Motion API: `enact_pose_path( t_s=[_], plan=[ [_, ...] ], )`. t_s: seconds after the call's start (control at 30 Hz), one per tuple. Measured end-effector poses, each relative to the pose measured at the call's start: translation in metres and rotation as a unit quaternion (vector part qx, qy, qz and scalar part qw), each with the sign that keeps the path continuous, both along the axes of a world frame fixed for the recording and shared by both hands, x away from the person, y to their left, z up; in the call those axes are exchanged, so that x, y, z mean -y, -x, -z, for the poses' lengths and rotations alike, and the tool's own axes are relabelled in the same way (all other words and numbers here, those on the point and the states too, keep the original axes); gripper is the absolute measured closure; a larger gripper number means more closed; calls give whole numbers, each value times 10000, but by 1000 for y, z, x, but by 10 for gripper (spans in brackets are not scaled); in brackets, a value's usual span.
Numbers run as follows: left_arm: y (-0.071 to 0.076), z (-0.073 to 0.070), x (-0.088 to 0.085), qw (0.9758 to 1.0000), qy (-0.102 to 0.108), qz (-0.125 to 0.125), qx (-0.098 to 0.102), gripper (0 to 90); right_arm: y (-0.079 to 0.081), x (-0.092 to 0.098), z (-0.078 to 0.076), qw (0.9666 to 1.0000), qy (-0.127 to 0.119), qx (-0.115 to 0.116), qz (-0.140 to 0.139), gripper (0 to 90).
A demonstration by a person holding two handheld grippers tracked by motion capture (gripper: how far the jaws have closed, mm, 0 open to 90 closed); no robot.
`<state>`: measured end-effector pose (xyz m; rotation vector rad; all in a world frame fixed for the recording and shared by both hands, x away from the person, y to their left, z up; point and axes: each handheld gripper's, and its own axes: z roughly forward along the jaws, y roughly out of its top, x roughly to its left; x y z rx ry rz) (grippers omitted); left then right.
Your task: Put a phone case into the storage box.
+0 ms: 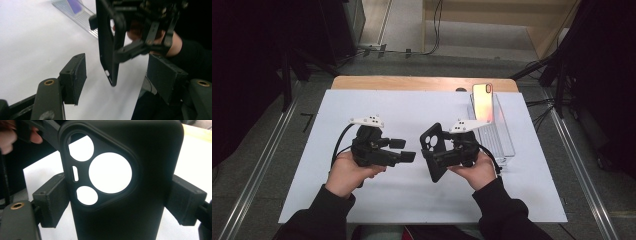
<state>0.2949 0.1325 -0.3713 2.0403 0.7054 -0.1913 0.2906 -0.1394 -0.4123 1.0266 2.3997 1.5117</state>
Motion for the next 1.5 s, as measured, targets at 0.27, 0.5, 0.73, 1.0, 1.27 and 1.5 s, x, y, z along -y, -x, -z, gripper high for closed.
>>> enact_pose_path(
  t_s=[0.27, 0.5, 0.73, 1.0, 1.27, 1.5],
  plan=[
    [10, 32, -4, 9981, -226, 231, 526, 288, -2, 8, -4, 9996, -103, -84, -255, 125],
    [15, 55, -13, 9986, -289, 157, 411, 287, -3, 15, -9, 9993, -190, -125, -303, 124],
    [20, 65, -21, 9977, -422, 89, 521, 287, -4, 21, -14, 9995, -152, -149, -234, 124],
    [23, 75, -42, 9979, -431, -181, 450, 286, -6, 28, -19, 9997, -170, -122, -133, 125],
    [27, 80, -58, 9969, -475, -451, 444, 286, -10, 36, -24, 9998, -122, -112, 80, 125],
    [27, 83, -67, 9957, -515, -652, 421, 286, -15, 51, -32, 9992, -233, -139, 306, 125]
  ],
)
